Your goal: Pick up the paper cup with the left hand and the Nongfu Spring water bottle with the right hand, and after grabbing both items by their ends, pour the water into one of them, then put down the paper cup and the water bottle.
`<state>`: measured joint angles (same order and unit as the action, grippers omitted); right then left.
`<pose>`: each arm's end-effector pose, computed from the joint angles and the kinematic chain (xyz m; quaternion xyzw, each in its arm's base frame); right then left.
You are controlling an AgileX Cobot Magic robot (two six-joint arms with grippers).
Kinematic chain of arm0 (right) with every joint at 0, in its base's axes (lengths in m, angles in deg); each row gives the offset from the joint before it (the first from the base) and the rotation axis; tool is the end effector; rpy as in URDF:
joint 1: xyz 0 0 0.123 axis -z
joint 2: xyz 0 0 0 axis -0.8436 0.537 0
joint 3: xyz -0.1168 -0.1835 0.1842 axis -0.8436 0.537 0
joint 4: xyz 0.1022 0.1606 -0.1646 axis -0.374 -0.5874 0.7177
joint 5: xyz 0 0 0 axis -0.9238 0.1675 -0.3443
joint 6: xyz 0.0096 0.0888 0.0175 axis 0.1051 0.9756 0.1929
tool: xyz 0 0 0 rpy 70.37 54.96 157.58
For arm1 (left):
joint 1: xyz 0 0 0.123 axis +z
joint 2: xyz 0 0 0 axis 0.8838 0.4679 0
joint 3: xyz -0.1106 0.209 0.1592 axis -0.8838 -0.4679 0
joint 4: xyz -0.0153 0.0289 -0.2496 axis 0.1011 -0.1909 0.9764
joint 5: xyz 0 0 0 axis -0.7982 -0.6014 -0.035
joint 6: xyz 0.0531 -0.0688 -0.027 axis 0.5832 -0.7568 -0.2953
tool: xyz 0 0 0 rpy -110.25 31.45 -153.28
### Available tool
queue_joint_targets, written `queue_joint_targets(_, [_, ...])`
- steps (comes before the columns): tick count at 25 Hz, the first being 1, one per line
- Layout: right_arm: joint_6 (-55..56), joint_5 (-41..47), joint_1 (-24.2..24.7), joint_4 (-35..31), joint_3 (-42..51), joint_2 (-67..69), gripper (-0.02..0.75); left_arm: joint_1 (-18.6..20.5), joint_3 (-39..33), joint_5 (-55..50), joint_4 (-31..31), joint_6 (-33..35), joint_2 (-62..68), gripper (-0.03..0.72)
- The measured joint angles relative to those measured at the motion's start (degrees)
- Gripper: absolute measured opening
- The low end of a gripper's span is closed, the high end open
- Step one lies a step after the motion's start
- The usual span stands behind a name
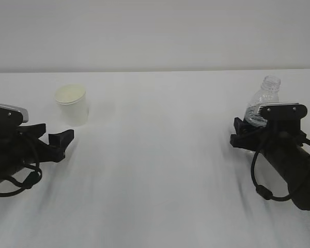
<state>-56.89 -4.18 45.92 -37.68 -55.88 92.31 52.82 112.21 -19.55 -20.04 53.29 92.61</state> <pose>0.3302 0.0559 0.0616 -0.0400 0.8002 0.0112 0.5984 0.3016 -0.0648 0.0785 0.1065 0.7989 -0.1222 0.5792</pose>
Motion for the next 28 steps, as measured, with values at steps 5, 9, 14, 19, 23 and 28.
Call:
queue_joint_targets(5, [0.00,0.00,0.00,-0.12,-0.04,0.00,0.468,0.00,0.00,0.00,-0.09,0.00,0.00,0.587])
queue_joint_targets(9, [0.00,-0.11,0.00,0.98,-0.04,0.00,0.452,0.00,0.00,0.00,-0.09,0.00,0.00,0.587])
queue_joint_targets(14, [0.00,1.58,0.00,3.44,0.10,-1.43,0.449,0.00,0.00,0.00,-0.09,0.00,0.00,0.587])
queue_joint_targets(19, [-0.31,2.71,0.00,6.42,0.16,-5.70,0.449,0.00,0.00,0.00,-0.09,0.00,0.00,0.587])
queue_joint_targets(23, [-0.91,5.27,0.00,7.63,0.30,-9.23,0.449,0.00,0.00,0.00,0.01,0.00,0.00,0.587])
queue_joint_targets(28, [-1.02,8.06,0.00,8.91,0.75,-14.72,0.449,0.00,0.00,0.00,0.53,0.00,0.00,0.587])
